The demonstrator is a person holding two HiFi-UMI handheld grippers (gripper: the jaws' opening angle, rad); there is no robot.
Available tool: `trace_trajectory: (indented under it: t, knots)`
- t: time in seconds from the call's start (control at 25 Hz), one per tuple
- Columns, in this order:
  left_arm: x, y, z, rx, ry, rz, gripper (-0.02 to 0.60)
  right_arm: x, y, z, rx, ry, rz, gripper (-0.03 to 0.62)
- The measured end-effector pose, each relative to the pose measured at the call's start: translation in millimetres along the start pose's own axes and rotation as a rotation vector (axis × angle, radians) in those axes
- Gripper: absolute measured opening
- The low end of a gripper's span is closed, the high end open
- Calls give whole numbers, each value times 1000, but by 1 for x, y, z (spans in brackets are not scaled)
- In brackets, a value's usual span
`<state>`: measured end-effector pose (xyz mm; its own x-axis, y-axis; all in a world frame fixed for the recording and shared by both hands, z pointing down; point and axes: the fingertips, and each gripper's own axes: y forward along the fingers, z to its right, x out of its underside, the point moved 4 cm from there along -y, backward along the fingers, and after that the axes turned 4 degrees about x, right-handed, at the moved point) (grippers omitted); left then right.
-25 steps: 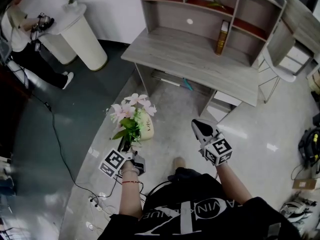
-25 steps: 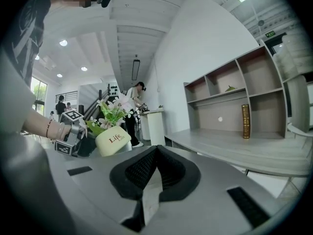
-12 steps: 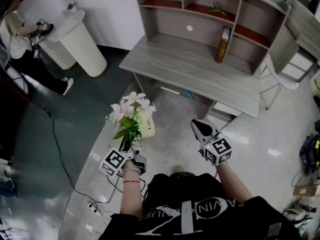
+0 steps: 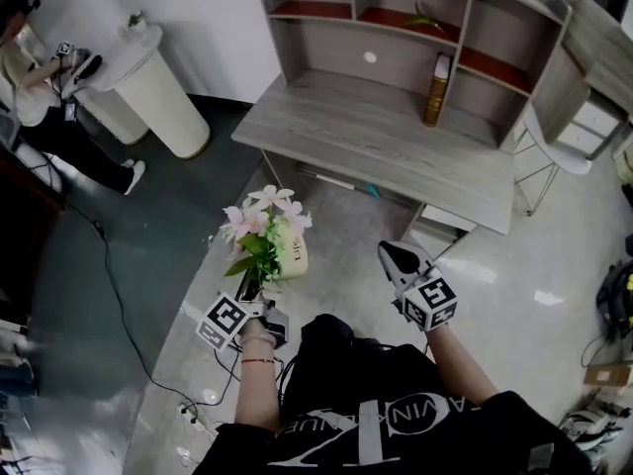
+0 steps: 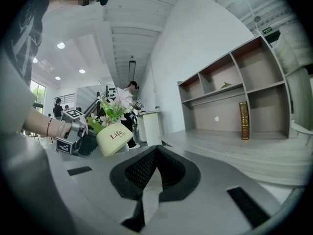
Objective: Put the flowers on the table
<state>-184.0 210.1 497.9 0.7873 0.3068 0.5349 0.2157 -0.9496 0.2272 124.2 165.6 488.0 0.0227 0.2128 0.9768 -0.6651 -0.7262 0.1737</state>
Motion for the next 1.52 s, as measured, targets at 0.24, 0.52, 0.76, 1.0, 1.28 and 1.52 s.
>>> trace_trajectory:
  t: [0.24, 0.52, 0.76, 1.0, 1.28, 1.52]
  knots:
    - [4, 0, -10, -33, -14, -11, 69, 8, 7, 5, 1, 16, -17, 11]
    - [-3, 28, -17, -35, -36, -18, 69, 5, 30, 21, 3, 13, -27, 11]
    - [-16, 71, -13, -22, -36, -44, 69, -6, 56, 44, 21, 14, -38, 11]
    - [-30, 119, -10, -19, -30, -93, 69, -15, 84, 67, 42, 19, -47, 11]
    - [-58, 175, -6, -2, -16, -129, 69, -28, 121, 95, 84, 30, -53, 11]
    - [-84, 217, -9, 13, -9, -155, 69, -40, 159, 107, 106, 39, -52, 11]
